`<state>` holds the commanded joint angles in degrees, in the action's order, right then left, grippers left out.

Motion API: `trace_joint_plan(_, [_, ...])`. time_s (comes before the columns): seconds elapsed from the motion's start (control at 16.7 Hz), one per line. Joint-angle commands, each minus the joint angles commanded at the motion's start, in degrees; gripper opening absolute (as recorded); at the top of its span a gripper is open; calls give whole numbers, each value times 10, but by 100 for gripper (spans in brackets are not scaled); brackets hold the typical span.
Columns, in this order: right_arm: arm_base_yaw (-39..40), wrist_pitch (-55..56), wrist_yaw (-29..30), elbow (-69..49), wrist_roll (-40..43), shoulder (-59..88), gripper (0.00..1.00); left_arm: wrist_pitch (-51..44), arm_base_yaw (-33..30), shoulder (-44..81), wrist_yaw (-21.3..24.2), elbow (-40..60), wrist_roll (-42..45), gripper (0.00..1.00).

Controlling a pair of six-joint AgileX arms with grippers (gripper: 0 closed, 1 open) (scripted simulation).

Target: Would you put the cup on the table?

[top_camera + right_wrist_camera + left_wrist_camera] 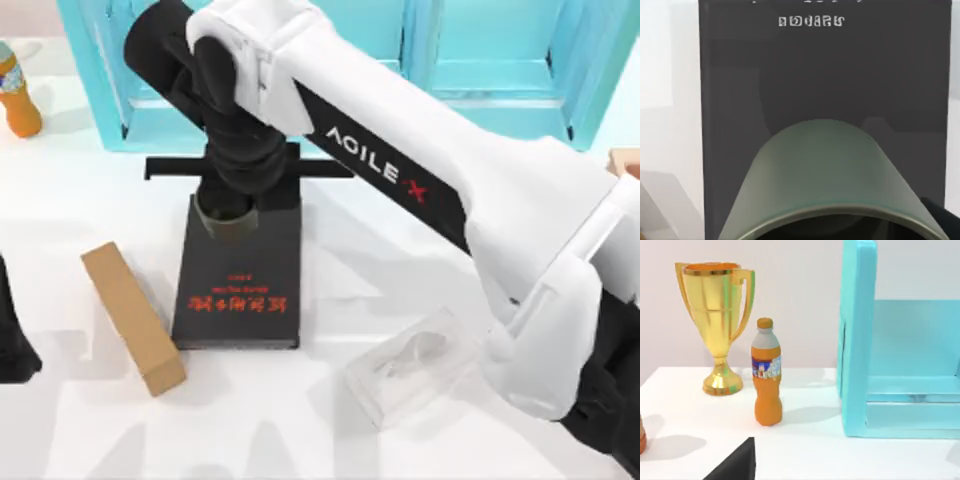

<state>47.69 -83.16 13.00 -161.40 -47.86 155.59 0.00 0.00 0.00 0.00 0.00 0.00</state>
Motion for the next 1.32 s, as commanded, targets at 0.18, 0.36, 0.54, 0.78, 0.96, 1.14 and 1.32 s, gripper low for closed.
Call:
trace_joint_plan(0.18, [-1, -38, 0, -46, 1, 15, 0, 0, 0, 0, 0, 0, 0, 100])
trace_joint_plan(0.36, [-1, -41, 0, -49, 1, 16, 0, 0, 0, 0, 0, 0, 0, 100])
trace_joint_plan(0.54, [-5, -38, -3, -39, 6, 8, 0, 0, 0, 0, 0, 0, 0, 100])
trace_joint_plan(0.78, [-52, -26, -28, 49, 50, -61, 0, 0, 0, 0, 0, 0, 0, 100])
trace_joint_plan(0.96, [-105, -16, -57, 169, 100, -135, 0, 0, 0, 0, 0, 0, 0, 100])
trace_joint_plan(1.14, [-157, -8, -86, 283, 150, -206, 0, 0, 0, 0, 0, 0, 0, 100])
trace_joint_plan(1.32, [-194, -4, -106, 348, 186, -255, 0, 0, 0, 0, 0, 0, 0, 100])
